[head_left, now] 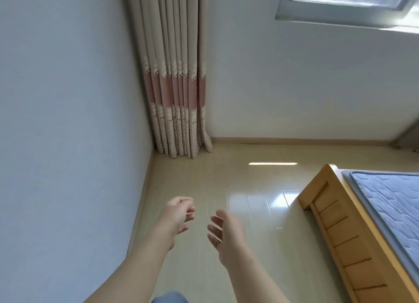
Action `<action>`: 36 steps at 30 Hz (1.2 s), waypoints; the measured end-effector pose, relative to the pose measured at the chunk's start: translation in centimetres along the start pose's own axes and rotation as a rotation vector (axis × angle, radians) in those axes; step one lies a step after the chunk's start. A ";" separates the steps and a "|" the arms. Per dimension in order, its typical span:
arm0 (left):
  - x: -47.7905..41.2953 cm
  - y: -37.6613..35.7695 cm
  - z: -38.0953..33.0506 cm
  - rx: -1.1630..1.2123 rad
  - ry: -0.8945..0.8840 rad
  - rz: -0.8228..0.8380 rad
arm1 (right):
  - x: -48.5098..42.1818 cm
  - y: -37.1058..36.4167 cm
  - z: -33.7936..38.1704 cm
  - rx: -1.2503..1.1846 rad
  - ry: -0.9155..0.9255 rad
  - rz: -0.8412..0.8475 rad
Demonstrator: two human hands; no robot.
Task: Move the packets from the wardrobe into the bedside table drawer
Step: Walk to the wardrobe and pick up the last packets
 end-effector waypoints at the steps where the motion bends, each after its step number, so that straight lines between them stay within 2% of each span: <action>1: -2.1 -0.5 -1.1 0.003 0.008 0.001 | -1.7 -0.9 1.2 -0.002 -0.015 -0.005; 7: -16.7 -4.4 -12.2 -0.077 -0.028 0.050 | -14.2 -7.3 11.6 -0.090 0.021 -0.087; 14: -30.5 -10.9 -26.6 -0.221 -0.088 0.211 | -24.4 -15.2 25.0 -0.217 0.040 -0.135; 21: -40.9 -19.7 -33.0 -0.330 0.001 0.332 | -33.8 -13.6 33.6 -0.412 -0.002 -0.289; 31: -53.6 -37.0 -48.0 -0.346 -0.057 0.394 | -47.5 -9.9 55.4 -0.412 0.086 -0.338; 36: -58.7 -46.5 -53.3 -0.362 -0.062 0.457 | -52.6 -6.2 63.3 -0.486 0.125 -0.406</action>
Point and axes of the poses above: each hand's wrist, its own x-axis away from the middle knuckle, its own y-axis out of the back of the hand, z = x × y, the point moved 8 cm from there along -x, towards the middle knuckle, and after that the axes turned 5 degrees about -x, right-handed, at the moved point
